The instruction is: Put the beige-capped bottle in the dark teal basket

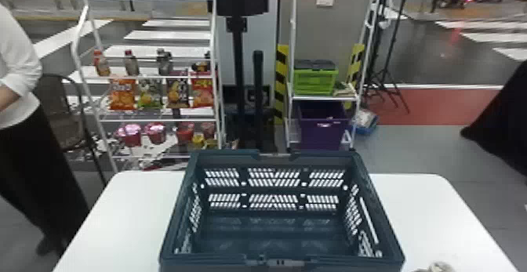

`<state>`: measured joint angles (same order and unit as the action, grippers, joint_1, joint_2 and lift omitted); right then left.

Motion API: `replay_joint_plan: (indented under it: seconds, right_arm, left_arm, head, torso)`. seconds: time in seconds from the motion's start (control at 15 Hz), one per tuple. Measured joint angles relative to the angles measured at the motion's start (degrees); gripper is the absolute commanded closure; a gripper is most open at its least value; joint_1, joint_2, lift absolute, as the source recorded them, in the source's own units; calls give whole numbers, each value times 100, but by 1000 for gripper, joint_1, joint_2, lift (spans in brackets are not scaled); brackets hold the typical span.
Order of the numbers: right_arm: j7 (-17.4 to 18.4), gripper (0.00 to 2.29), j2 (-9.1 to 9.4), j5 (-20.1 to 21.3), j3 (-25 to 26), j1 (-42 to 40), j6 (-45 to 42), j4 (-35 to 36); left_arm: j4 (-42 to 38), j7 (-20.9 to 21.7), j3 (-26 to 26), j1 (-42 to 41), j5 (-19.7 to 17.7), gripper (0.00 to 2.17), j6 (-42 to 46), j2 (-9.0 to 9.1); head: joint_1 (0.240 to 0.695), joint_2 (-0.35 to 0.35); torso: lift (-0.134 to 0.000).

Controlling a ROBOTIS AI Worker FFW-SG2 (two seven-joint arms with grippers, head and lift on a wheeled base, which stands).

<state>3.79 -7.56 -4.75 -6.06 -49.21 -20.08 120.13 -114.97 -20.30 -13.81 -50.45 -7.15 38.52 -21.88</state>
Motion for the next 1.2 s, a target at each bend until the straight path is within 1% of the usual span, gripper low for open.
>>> replay_joint_plan:
  seconds: [0.53, 0.8, 0.93, 1.07, 1.2]
  right_arm:
    - [1, 2280, 0, 0, -8, -35, -56, -4]
    - [4, 2280, -4, 0, 0, -25, 14, 263]
    - [6, 2280, -20, 19, 7, 96, 406, 567]
    - [7, 2280, -26, 36, 14, 344, 1082, 885]
    - [7, 2280, -25, 71, -8, 776, 2104, 1178]
  left_arm:
    - [4, 0, -8, -50, 12, 157, 111, 7]
    - [3, 0, -11, -77, 32, 157, 159, 9]
    - [3, 0, -20, -92, 47, 157, 184, 9]
    - [18, -1, -30, -121, 62, 157, 250, 9]
    - [39, -21, -34, -161, 100, 157, 325, 15]
  head:
    - [499, 0]
    - [499, 0]
    - [499, 0]
    - [499, 0]
    - [499, 0]
  torso:
    - [0]
    - [0]
    - [0]
    - [0]
    - [0]
